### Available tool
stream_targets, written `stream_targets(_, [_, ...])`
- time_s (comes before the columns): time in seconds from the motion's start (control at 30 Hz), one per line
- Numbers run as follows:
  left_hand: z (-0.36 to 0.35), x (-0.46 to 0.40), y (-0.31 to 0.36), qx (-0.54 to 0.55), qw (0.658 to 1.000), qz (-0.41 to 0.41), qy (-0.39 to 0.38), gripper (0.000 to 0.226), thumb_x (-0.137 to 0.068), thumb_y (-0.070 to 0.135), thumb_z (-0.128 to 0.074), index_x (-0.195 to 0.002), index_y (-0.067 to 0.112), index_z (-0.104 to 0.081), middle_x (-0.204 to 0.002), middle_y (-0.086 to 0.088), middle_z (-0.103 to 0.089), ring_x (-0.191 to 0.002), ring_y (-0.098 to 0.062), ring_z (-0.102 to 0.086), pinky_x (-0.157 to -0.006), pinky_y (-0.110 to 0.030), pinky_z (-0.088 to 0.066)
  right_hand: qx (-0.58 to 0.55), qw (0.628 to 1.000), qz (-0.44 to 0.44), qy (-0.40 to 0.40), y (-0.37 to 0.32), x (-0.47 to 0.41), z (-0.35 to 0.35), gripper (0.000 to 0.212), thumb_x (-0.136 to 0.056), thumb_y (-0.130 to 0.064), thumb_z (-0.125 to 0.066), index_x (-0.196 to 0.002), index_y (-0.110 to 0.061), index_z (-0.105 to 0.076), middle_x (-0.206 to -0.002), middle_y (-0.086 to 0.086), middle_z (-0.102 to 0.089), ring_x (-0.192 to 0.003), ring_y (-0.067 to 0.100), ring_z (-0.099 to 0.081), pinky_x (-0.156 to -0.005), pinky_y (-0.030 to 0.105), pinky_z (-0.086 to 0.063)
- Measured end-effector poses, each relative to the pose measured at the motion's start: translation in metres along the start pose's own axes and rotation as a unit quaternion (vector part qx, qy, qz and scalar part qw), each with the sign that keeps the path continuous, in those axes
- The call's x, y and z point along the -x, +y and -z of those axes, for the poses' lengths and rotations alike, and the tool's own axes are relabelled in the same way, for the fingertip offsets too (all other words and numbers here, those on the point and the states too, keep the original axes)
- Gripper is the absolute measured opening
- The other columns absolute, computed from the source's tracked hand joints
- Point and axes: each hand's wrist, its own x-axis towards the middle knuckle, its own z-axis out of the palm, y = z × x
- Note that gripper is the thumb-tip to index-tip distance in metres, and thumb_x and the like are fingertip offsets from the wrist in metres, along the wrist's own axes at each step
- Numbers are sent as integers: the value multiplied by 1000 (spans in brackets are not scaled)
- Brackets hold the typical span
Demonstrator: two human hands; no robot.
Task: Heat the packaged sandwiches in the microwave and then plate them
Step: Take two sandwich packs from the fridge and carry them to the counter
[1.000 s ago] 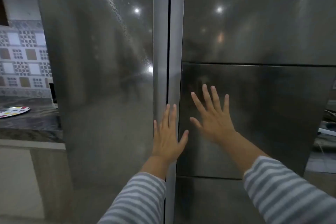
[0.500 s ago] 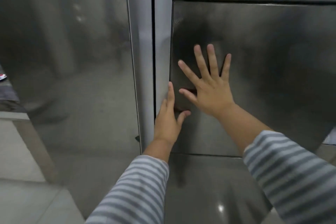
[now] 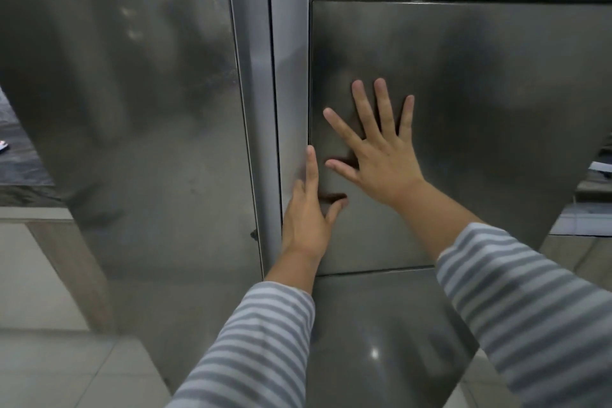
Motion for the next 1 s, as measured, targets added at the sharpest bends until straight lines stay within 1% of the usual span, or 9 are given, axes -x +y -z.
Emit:
stream_targets(0.13, [15, 31, 13, -20, 999, -19, -35, 119, -87, 27, -69, -125, 61, 39, -122, -8, -49, -99, -23, -60, -84, -41, -52, -8, 1000, -15, -26, -4, 20, 36, 77, -88, -67, -39, -152, -35, -12, -159, 15, -8, -145, 41, -7, -109, 70, -10])
stream_targets(0.27, [35, 70, 39, -18, 995, -32, -96, 116, -89, 8, -61, -126, 56, 38, -112, -6, -43, -82, -20, -57, -79, -42, -53, -24, 995, -56, -76, -13, 48, 84, 74, -89, -60, -34, -152, -32, -10, -160, 14, -5, -147, 38, -7, -108, 69, -17])
stream_targets(0.4, [59, 110, 61, -6, 986, -79, -149, 113, -89, 5, -55, -126, 60, 37, -122, -8, -47, -94, -25, -59, -84, -45, -51, -78, 984, -117, -110, -23, 81, 139, 67, -94, -49, -39, -152, -31, -9, -161, 14, -8, -147, 34, -14, -110, 62, -24])
stream_targets(0.47, [75, 126, 63, -2, 983, -121, -141, 103, -91, 7, -52, -136, 58, 25, -115, -2, -52, -88, -19, -59, -79, -38, -52, -113, 981, -137, -77, -27, 96, 167, 59, -96, -39, -44, -149, -27, -23, -157, 15, -20, -141, 34, -29, -109, 56, -30])
stream_targets(0.57, [101, 135, 63, -19, 978, -207, -20, 74, -90, 7, -52, -150, 36, -19, -100, 2, -52, -74, -10, -50, -65, -23, -46, -102, 987, -122, -12, -31, 106, 203, 47, -94, -32, -45, -140, -23, -38, -149, 15, -32, -135, 32, -37, -110, 52, -31])
stream_targets(0.67, [124, 126, 68, -60, 971, -228, 41, 57, -87, 4, -55, -140, 19, -41, -103, -3, -52, -83, -18, -53, -65, -34, -53, -76, 993, -93, 20, -35, 105, 233, 46, -93, -29, -47, -137, -21, -41, -148, 12, -28, -140, 31, -28, -115, 54, -21])
stream_targets(0.8, [143, 110, 81, -137, 968, -208, 21, 69, -82, 12, -66, -144, 15, -37, -125, -7, -48, -110, -26, -51, -81, -43, -54, -25, 999, -34, 28, -42, 98, 261, 55, -91, -29, -50, -144, -19, -40, -155, 13, -20, -145, 31, -16, -116, 58, -10])
stream_targets(0.9, [145, 109, 94, -162, 966, -204, -6, 81, -84, 27, -68, -151, 15, -22, -151, -10, -29, -139, -29, -30, -110, -46, -35, 10, 1000, -3, -3, -47, 93, 277, 67, -90, -32, -52, -150, -17, -27, -160, 14, -12, -148, 31, -8, -116, 59, -8])
stream_targets(1.0, [140, 112, 112, -185, 964, -188, -31, 99, -86, 49, -63, -153, 18, 2, -161, -5, 2, -149, -22, 3, -120, -49, -7, 36, 998, -18, -56, -47, 97, 287, 77, -87, -38, -55, -152, -11, -24, -161, 16, -5, -148, 33, 0, -117, 59, -6])
